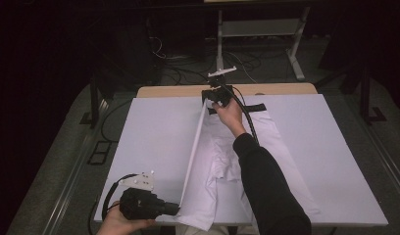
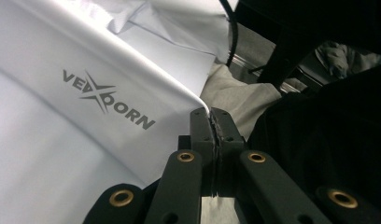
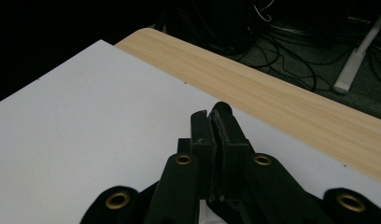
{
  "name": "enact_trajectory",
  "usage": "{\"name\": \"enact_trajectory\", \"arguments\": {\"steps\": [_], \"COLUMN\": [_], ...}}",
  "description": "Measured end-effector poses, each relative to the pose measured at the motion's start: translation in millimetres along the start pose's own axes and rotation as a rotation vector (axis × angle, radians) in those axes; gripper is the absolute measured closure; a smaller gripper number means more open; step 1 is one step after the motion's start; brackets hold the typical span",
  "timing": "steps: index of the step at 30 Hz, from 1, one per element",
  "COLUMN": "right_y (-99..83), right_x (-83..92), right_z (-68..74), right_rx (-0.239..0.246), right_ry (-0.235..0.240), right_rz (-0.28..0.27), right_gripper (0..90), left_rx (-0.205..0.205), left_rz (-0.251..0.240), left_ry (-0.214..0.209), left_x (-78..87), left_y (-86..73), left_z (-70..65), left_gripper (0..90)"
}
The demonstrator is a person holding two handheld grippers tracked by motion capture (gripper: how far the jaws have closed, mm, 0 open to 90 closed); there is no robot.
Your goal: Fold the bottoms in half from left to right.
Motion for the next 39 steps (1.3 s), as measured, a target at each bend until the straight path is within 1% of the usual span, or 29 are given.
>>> {"name": "enact_trajectory", "arguments": {"steps": [4, 8, 15, 18, 21, 23, 25, 28, 31, 39], "right_y": [1.2, 2.2, 1.4, 0.0, -1.1, -1.5, -2.2, -4.9, -8.5, -16.3], "right_x": [3.7, 7.5, 14.0, 17.8, 22.4, 25.9, 29.5, 34.6, 38.5, 44.1], "right_z": [-1.2, -4.3, -12.2, -17.1, -22.1, -24.8, -28.7, -35.5, -42.4, -51.7], "right_rx": [0.007, 0.008, 0.009, 0.006, 0.01, 0.008, 0.005, 0.001, -0.012, -0.021], "right_ry": [-0.002, -0.005, -0.016, -0.022, -0.031, -0.038, -0.043, -0.053, -0.058, -0.064], "right_rz": [0.0, 0.001, 0.007, 0.007, 0.01, 0.009, 0.008, 0.009, 0.011, 0.01], "right_gripper": [85.7, 85.7, 85.7, 85.7, 85.7, 85.7, 85.7, 85.7, 85.7, 85.6], "left_rx": [-0.011, -0.027, -0.044, -0.05, -0.059, -0.048, -0.042, -0.054, -0.062, -0.088], "left_rz": [-0.004, -0.006, 0.013, 0.018, 0.022, 0.028, 0.028, 0.04, 0.041, 0.055], "left_ry": [-0.024, -0.04, -0.056, -0.069, -0.063, -0.059, -0.065, -0.074, -0.084, -0.116], "left_x": [-8.8, -16.5, -28.8, -34.6, -39.1, -42.4, -45.5, -51.4, -55.9, -70.1], "left_y": [4.4, 11.1, 20.3, 23.4, 26.9, 29.3, 31.0, 34.3, 38.2, 50.4], "left_z": [0.1, -3.4, -6.4, -8.0, -8.3, -7.3, -6.8, -8.2, -10.4, -16.1], "left_gripper": [87.7, 87.7, 87.8, 87.7, 87.8, 87.7, 87.7, 87.8, 87.7, 87.7]}}
Point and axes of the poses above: each handheld gripper's, and its own axes: x roughly backward along the jaws, y roughly out of its top, z roughly to its left, the point moved 3 cm from there along -x, roughly forward along the jaws, and after that the axes turned 1 degree about x, right-handed, at the moved point
